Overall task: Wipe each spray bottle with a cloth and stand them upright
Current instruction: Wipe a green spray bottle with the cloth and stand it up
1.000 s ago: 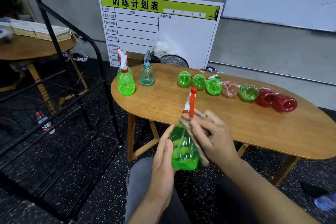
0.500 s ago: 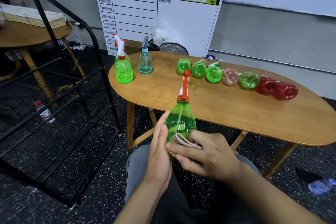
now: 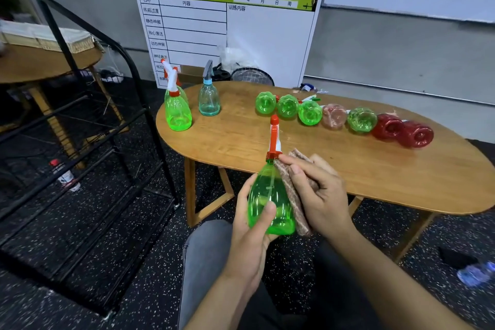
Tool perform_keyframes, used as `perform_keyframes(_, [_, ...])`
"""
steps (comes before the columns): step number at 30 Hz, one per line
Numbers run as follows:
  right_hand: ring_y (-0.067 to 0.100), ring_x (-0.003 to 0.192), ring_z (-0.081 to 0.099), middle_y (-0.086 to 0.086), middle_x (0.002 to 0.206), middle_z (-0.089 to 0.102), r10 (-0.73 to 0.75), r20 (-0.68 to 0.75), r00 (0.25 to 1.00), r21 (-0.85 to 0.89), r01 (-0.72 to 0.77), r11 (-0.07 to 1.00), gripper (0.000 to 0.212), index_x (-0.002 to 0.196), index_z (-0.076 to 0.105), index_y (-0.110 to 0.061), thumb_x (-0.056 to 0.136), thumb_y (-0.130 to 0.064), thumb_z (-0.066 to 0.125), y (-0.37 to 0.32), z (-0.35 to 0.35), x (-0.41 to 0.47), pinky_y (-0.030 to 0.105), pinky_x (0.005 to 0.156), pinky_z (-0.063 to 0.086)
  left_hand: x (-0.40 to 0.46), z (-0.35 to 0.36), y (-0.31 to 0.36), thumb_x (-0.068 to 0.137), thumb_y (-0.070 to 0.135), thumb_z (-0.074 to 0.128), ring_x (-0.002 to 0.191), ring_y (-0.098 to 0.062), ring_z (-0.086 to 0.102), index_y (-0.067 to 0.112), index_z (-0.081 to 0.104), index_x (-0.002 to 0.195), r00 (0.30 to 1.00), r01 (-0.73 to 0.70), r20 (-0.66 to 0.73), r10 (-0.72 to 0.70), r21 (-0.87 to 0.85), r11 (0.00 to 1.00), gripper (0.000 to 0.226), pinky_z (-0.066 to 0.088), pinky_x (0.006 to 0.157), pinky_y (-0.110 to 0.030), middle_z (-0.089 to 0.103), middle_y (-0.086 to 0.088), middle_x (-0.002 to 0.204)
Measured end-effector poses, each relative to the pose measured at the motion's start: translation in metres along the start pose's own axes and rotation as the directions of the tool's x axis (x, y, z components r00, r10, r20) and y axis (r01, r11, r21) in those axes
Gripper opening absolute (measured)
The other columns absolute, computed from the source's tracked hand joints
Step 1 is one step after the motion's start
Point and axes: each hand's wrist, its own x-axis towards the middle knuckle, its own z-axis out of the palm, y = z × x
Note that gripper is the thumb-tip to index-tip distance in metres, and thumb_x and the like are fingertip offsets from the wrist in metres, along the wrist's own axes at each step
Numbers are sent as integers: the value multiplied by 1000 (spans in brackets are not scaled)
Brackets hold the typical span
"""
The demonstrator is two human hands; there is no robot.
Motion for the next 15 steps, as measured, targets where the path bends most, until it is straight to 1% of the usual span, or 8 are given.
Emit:
perform_keyframes(2, [13, 68, 48, 3, 80, 52, 46, -32, 998, 11, -45, 999, 30, 124, 75, -26, 102, -33, 56, 0, -3, 3, 29, 57, 39, 3, 4, -2, 91, 38, 74, 133, -34, 62, 30, 46, 154, 1000, 4, 17, -3, -41, 999, 69, 58, 97, -48, 64, -9, 145])
perform_keyframes(3, [13, 68, 48, 3, 80, 52, 55, -33, 998, 10, -54, 998, 30, 124, 75, -27, 102, -35, 56, 0, -4, 3, 29, 58, 40, 3, 4, -4, 92, 36, 70, 133, -33, 63, 29, 47, 153, 1000, 7, 27, -5, -55, 998, 65, 58, 97, -47, 65, -8, 144])
perform_keyframes(7, [8, 66, 47, -4, 80, 51, 66, -24, 998, -1, -66, 998, 31, 123, 77, -25, 102, -35, 57, 0, -9, 1, 25, 57, 38, 2, 5, -7, 101, 29, 58, 134, -25, 63, 31, 47, 154, 998, 25, 60, -21, -65, 998, 54, 58, 97, -36, 67, -3, 143])
perform_keyframes(8, [8, 67, 48, -6, 81, 51, 71, -22, 997, -4, -71, 997, 31, 123, 77, -24, 102, -35, 57, 0, -10, 1, 23, 57, 38, 2, 5, -7, 104, 28, 56, 134, -24, 63, 30, 47, 154, 997, 24, 70, -20, -57, 998, 51, 58, 98, -35, 68, -2, 142])
perform_keyframes(10, [6, 69, 50, -9, 82, 52, 70, -15, 997, -23, -70, 997, 31, 123, 77, -24, 102, -35, 57, 1, -11, -1, 20, 60, 38, 1, 4, -8, 105, 29, 52, 134, -22, 63, 29, 46, 154, 996, 24, 83, -21, -40, 999, 50, 56, 102, -35, 68, -1, 142])
perform_keyframes(12, [5, 69, 51, -9, 83, 54, 54, -1, 999, -41, -54, 998, 30, 123, 77, -25, 102, -35, 58, 1, -10, -4, 17, 62, 37, 1, 2, -9, 103, 35, 53, 136, -22, 61, 28, 46, 155, 996, 19, 84, -16, -29, 999, 53, 55, 105, -35, 65, -1, 146])
perform_keyframes(15, [6, 68, 50, -5, 81, 52, -11, 42, 999, -99, 15, 995, 29, 124, 76, -26, 103, -33, 58, 0, -6, -12, 19, 60, 38, 0, 1, -8, 99, 43, 58, 138, -24, 60, 27, 47, 154, 997, 5, 73, -6, 3, 1000, 59, 55, 104, -34, 63, -4, 149])
